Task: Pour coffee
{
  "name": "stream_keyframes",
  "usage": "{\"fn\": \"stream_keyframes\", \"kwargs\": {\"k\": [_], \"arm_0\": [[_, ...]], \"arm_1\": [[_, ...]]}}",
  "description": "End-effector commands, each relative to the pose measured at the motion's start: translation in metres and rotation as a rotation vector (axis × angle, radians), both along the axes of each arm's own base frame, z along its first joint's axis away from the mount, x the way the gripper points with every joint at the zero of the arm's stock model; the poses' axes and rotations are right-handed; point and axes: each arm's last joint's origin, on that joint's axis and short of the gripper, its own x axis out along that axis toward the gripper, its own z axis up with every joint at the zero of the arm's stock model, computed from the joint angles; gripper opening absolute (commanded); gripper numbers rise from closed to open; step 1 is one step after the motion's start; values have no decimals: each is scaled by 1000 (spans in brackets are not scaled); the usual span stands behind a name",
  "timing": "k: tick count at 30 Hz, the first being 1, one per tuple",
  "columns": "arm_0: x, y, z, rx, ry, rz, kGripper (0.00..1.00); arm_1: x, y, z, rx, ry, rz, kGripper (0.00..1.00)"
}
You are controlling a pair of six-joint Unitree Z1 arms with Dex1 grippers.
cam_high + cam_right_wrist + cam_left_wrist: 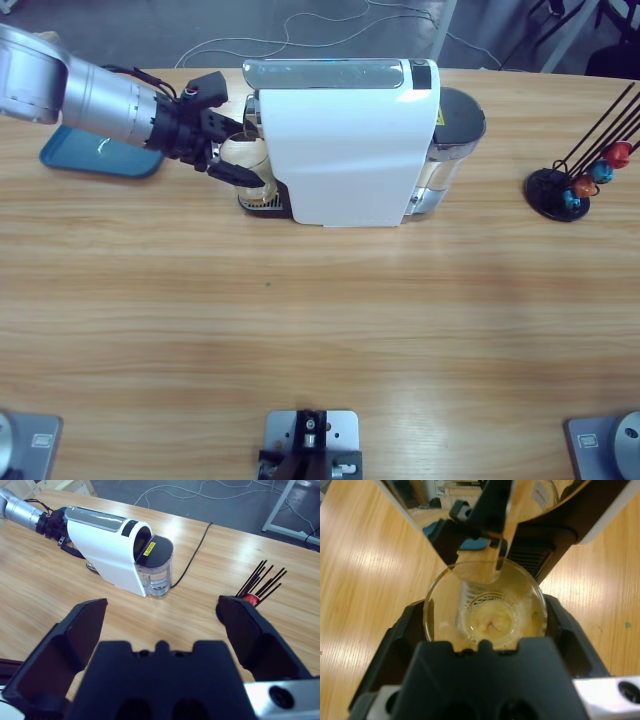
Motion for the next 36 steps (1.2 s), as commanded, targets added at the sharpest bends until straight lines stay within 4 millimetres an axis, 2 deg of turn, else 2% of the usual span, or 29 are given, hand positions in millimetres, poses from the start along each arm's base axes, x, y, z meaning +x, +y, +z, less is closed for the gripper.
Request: {"fn": "stream_keyframes", "kwargs": {"k": [1, 8, 9, 10, 11, 12, 21, 27, 29, 32, 35, 36], "arm_0": [[5, -8, -29, 22, 80, -8, 0], [3, -9, -29, -3, 96, -33, 0], [3, -9, -29, -1, 93, -34, 209], [3, -9, -29, 3, 89, -34, 787], [2, -8, -29, 4, 88, -35, 945], [2, -8, -29, 9, 86, -30, 980], [2, 0, -24, 41, 63, 21, 982], [-9, 38, 12, -30, 14, 74, 982], [-22, 57, 22, -53, 9, 97, 982], [-54, 66, 37, -78, -5, 77, 982], [-92, 71, 46, -83, -16, 64, 982], [-106, 76, 48, -85, -7, 88, 982]], "arm_1": [[4, 2, -7, -36, 8, -33, 1000], [4, 2, -7, -33, 6, -34, 1000], [4, 3, -7, -32, 4, -34, 1000], [5, 3, -7, -31, 4, -34, 1000], [5, 3, -7, -32, 4, -35, 1000], [4, 3, -8, -32, 6, -33, 1000], [5, 3, -11, -34, 10, -30, 1000], [7, 7, -14, -25, 7, -28, 1000], [11, 13, -16, -18, 7, -21, 1000], [20, 25, -11, 4, -9, -23, 1000], [40, 51, 4, 11, -15, -14, 1000], [55, 67, 12, 4, 13, 0, 1000]]}}
